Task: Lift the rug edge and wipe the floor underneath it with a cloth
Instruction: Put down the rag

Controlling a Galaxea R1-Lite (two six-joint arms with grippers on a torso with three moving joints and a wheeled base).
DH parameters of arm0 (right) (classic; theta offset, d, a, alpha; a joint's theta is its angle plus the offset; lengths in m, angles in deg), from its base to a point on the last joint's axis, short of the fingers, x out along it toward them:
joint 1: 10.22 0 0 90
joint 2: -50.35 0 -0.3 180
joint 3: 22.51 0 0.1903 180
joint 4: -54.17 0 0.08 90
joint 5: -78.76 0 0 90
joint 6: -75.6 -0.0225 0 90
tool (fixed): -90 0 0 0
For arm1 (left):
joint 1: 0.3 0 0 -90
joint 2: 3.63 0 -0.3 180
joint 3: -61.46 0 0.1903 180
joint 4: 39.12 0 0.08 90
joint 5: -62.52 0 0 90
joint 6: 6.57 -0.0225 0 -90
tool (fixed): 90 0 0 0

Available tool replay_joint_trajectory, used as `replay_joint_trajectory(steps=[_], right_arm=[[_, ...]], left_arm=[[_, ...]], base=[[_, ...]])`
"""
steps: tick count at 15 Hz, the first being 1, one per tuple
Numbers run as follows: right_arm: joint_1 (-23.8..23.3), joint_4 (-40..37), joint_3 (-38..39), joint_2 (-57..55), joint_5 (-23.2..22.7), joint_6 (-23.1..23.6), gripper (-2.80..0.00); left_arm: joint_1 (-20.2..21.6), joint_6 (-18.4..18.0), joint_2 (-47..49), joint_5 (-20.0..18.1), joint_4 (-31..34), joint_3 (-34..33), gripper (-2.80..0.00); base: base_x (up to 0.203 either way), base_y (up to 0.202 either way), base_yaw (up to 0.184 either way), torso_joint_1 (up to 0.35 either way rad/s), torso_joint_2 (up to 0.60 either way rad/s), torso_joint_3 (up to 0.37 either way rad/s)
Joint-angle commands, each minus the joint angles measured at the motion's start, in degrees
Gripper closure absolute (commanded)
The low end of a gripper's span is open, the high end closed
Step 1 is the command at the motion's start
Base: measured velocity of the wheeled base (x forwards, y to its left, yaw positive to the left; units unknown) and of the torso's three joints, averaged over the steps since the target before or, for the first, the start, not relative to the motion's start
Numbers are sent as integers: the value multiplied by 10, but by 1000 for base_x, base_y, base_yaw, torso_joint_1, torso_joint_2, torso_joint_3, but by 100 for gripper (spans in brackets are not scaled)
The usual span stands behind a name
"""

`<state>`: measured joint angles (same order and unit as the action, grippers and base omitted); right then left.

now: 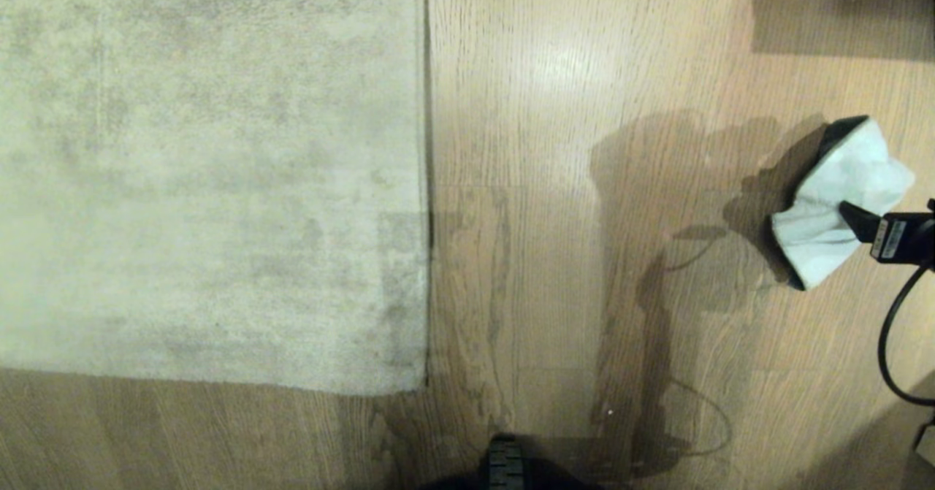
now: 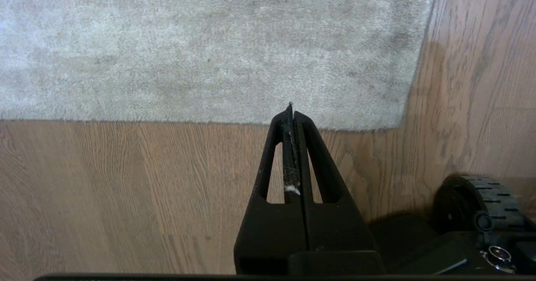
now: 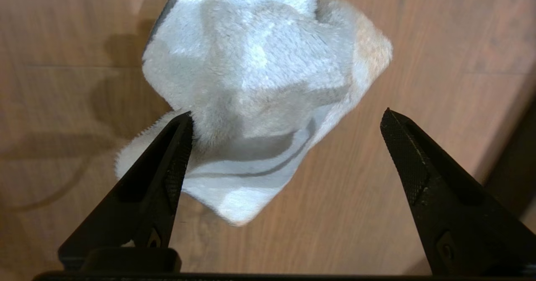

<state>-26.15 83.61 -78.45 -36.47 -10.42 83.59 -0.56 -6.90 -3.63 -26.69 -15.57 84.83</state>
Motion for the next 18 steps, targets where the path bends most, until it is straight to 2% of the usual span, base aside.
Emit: replay_joint_trajectory(steps=[1,3,18], right_arm=[[-29,4,-4,8,-14,0,-280],[-73,11,-15,-5,-16,1,-280],[-82,3,-19,52,-19,18,-280]], left_arm=[[0,0,0,1,0,0,0],[0,0,0,1,0,0,0],[0,0,0,0,0,0,0]], base=[[0,0,0,0,0,0],[0,0,0,0,0,0],[0,0,0,0,0,0]])
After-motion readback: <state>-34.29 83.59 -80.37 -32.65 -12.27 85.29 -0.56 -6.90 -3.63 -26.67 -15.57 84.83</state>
